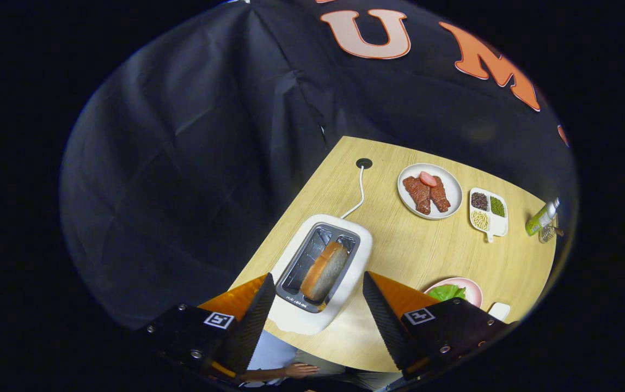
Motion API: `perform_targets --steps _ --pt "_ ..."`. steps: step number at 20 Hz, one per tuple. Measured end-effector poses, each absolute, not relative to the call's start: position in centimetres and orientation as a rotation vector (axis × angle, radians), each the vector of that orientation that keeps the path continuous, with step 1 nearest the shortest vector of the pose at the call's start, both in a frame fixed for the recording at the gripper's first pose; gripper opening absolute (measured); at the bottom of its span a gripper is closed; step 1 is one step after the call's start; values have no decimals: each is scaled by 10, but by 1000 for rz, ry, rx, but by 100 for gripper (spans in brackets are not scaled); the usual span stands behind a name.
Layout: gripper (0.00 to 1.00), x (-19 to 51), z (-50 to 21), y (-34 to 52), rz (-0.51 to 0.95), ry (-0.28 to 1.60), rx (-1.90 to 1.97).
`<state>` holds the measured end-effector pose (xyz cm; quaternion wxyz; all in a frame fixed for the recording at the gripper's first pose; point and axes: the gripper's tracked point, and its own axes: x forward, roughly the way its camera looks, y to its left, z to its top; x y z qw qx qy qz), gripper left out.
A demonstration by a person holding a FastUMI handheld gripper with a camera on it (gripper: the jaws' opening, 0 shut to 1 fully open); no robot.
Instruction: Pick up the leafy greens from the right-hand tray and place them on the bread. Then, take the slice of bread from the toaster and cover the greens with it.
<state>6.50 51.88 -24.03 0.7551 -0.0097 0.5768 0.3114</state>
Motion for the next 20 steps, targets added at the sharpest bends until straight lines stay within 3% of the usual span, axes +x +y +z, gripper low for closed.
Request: perform_targets --steps 12,18,20 --pt "78 65 -304 540 491 1387 -74" --pt "50 63 -326 535 378 1435 -51" --pt "36 67 -332 530 359 1440 -44"
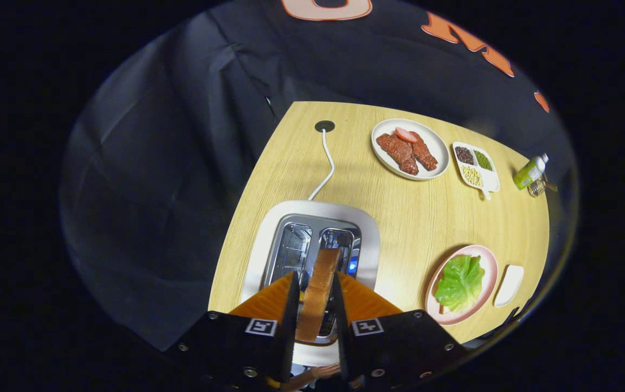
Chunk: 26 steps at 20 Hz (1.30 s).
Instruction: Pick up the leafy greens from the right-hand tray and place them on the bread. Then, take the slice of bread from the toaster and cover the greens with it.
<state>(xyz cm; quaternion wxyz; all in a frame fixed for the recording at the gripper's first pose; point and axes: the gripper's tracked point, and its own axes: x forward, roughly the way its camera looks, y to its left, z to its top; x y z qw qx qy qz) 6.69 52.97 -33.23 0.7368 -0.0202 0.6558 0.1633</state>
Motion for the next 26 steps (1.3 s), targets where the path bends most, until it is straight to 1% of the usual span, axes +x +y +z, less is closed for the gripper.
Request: perform_targets --steps 1,3,7,10,18,26 --pt "27 67 -332 529 354 1440 -23" --pt "20 68 -327 530 372 1438 13" --pt "17 77 -297 527 421 1392 91" --pt "17 83 -269 514 453 1348 153" --pt "16 72 -199 478 576 1223 339" --pt "17 69 -200 411 606 1181 460"
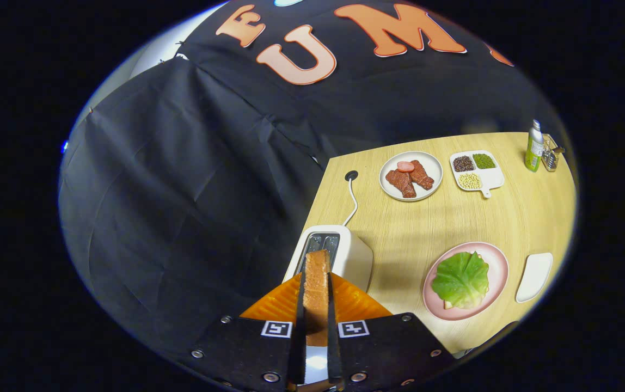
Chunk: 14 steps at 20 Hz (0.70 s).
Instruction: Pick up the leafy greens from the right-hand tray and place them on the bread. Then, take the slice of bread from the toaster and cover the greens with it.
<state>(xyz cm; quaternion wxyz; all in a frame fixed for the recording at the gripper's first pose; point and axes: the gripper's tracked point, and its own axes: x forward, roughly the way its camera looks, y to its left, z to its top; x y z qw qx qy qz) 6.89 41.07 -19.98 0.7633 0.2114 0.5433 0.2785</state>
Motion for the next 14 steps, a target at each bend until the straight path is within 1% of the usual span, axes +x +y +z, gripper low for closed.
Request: perform_targets --steps 7,14 --pt "16 64 -226 361 641 1170 508" --pt "16 58 -274 324 644 1186 578"
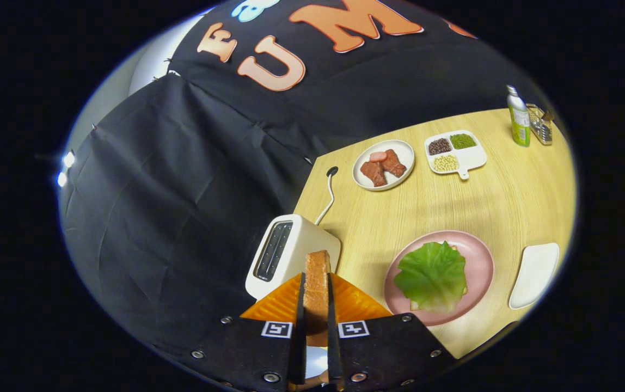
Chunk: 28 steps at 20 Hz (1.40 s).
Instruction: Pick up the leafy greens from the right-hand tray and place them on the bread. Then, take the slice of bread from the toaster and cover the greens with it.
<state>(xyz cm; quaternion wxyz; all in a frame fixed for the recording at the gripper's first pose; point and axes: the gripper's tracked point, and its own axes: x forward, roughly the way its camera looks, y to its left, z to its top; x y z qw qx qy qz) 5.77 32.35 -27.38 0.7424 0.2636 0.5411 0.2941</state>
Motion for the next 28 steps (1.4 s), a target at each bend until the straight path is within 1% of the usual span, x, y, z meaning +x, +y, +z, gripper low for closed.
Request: perform_targets --steps 9,21,23,26,28 --pt "16 57 -333 277 634 1167 635" --pt "16 58 -416 254 613 1209 679" --pt "16 60 -429 247 586 1212 648" --pt "16 63 -440 239 557 1196 601" --pt "19 64 -439 238 549 1174 573"
